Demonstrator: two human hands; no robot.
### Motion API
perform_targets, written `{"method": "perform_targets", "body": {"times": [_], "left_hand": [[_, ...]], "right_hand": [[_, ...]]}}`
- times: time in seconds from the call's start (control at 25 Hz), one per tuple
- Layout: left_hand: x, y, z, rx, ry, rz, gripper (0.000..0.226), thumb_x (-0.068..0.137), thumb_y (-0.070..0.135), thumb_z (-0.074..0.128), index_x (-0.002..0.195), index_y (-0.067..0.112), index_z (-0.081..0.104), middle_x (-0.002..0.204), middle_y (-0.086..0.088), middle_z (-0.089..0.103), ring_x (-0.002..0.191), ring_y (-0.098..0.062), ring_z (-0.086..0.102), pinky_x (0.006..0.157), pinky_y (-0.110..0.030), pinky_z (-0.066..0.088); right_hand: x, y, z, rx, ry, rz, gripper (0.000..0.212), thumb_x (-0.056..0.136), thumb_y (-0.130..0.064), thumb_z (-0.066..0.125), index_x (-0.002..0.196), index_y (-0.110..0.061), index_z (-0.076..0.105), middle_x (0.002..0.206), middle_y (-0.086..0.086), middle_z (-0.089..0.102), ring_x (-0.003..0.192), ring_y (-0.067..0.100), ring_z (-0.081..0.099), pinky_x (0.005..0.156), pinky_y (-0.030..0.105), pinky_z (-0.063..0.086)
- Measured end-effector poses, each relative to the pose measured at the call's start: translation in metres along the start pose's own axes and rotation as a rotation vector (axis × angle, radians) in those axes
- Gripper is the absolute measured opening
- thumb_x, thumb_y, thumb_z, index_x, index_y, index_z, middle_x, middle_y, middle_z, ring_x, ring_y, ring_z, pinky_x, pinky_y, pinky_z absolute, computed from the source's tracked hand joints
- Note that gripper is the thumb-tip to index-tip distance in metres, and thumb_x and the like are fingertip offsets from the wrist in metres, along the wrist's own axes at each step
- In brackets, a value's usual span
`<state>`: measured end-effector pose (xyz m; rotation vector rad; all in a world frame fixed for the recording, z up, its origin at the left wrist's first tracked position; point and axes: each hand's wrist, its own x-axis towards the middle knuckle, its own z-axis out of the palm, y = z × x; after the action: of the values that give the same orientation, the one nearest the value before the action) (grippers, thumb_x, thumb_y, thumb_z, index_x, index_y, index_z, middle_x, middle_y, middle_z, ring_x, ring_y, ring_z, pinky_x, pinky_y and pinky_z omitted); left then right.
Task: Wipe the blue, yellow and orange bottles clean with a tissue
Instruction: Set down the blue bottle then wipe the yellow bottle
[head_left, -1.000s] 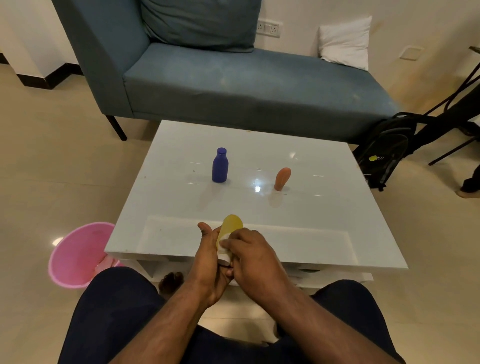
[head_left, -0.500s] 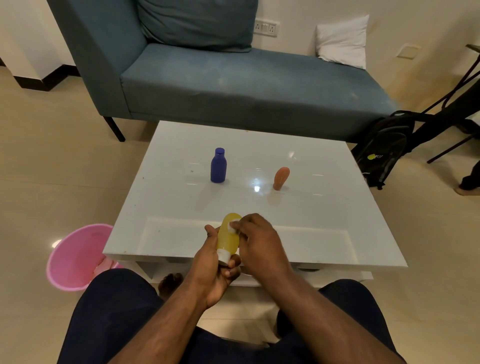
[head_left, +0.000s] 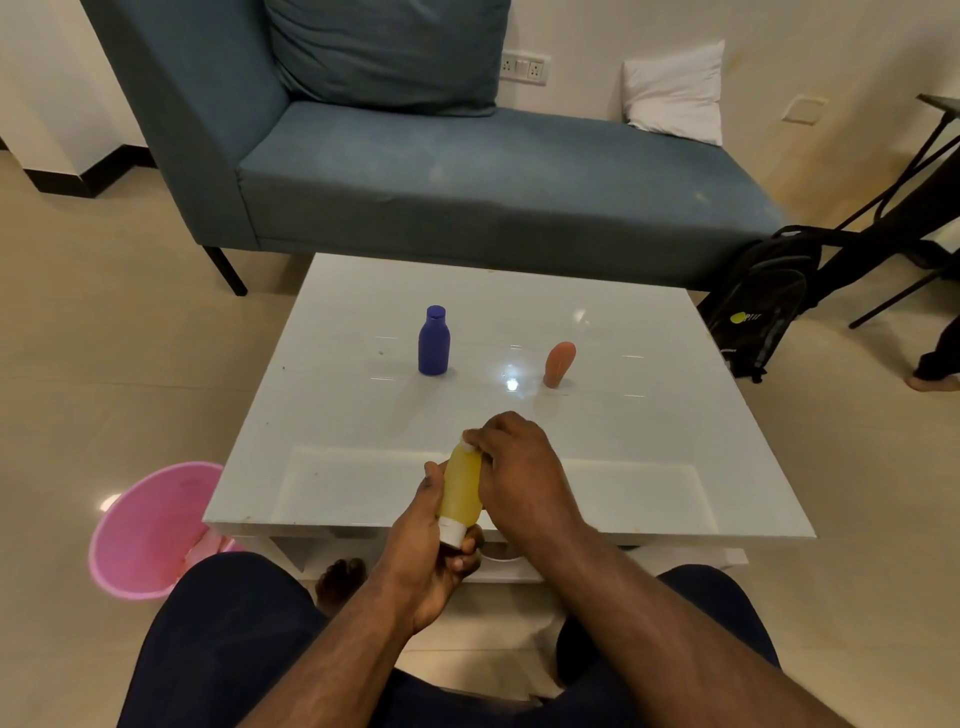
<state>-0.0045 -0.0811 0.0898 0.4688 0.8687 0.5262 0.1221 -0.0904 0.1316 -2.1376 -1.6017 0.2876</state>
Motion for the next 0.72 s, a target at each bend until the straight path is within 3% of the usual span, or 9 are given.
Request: {"method": "perform_targets", "body": {"times": [0.16, 0.36, 0.48, 0.56, 0.64, 0.72], "left_hand": [[0.001, 0.001, -0.001, -0.029, -0.003, 0.008, 0.063, 0.096, 0.061, 0.043, 0.128, 0.011, 0.064, 0.095, -0.018, 0.071, 0.076, -0.025, 0.063, 0.053, -0.030, 0.045], [0.001, 0.000, 0.000, 0.012, 0.019, -0.043, 0.067, 0.094, 0.064, 0.046, 0.124, 0.005, 0.055, 0.066, -0.011, 0.052, 0.051, -0.014, 0.044, 0.042, -0.023, 0.038], [0.001, 0.000, -0.002, -0.004, 0.007, -0.020, 0.070, 0.092, 0.065, 0.048, 0.125, 0.003, 0.058, 0.073, -0.014, 0.058, 0.056, -0.016, 0.049, 0.044, -0.025, 0.039], [0.001, 0.000, -0.003, -0.016, -0.011, 0.006, 0.071, 0.090, 0.066, 0.048, 0.124, 0.005, 0.064, 0.090, -0.019, 0.067, 0.072, -0.025, 0.058, 0.057, -0.030, 0.041], [0.000, 0.001, -0.002, -0.018, -0.006, 0.008, 0.068, 0.091, 0.066, 0.046, 0.121, 0.009, 0.068, 0.098, -0.021, 0.070, 0.084, -0.031, 0.060, 0.064, -0.033, 0.043], [-0.001, 0.002, 0.000, 0.010, -0.003, -0.004, 0.069, 0.090, 0.067, 0.045, 0.119, 0.008, 0.065, 0.082, -0.018, 0.065, 0.067, -0.024, 0.054, 0.053, -0.029, 0.041]], "right_hand": [[-0.041, -0.017, 0.007, 0.026, -0.033, -0.120, 0.035, 0.085, -0.021, 0.063, 0.120, -0.020, 0.062, 0.116, -0.002, 0.057, 0.108, 0.017, 0.049, 0.093, 0.028, 0.044], [-0.004, 0.004, 0.002, 0.057, 0.032, 0.016, 0.030, 0.090, -0.016, 0.056, 0.120, -0.021, 0.062, 0.112, -0.001, 0.056, 0.105, 0.016, 0.052, 0.090, 0.026, 0.045], [-0.008, -0.004, 0.008, 0.035, 0.017, 0.008, 0.031, 0.090, -0.018, 0.056, 0.121, -0.022, 0.060, 0.114, -0.002, 0.054, 0.107, 0.015, 0.049, 0.089, 0.018, 0.038], [-0.029, -0.013, 0.010, 0.076, -0.009, -0.028, 0.031, 0.089, -0.020, 0.056, 0.119, -0.022, 0.060, 0.113, -0.003, 0.054, 0.108, 0.014, 0.048, 0.087, 0.013, 0.036], [-0.043, -0.014, 0.008, 0.071, -0.023, -0.110, 0.034, 0.086, -0.018, 0.059, 0.120, -0.020, 0.061, 0.115, -0.002, 0.055, 0.108, 0.015, 0.048, 0.091, 0.021, 0.041], [-0.032, -0.007, 0.004, 0.054, -0.006, -0.117, 0.033, 0.087, -0.018, 0.058, 0.120, -0.019, 0.062, 0.115, 0.000, 0.056, 0.107, 0.017, 0.049, 0.090, 0.025, 0.042]]}}
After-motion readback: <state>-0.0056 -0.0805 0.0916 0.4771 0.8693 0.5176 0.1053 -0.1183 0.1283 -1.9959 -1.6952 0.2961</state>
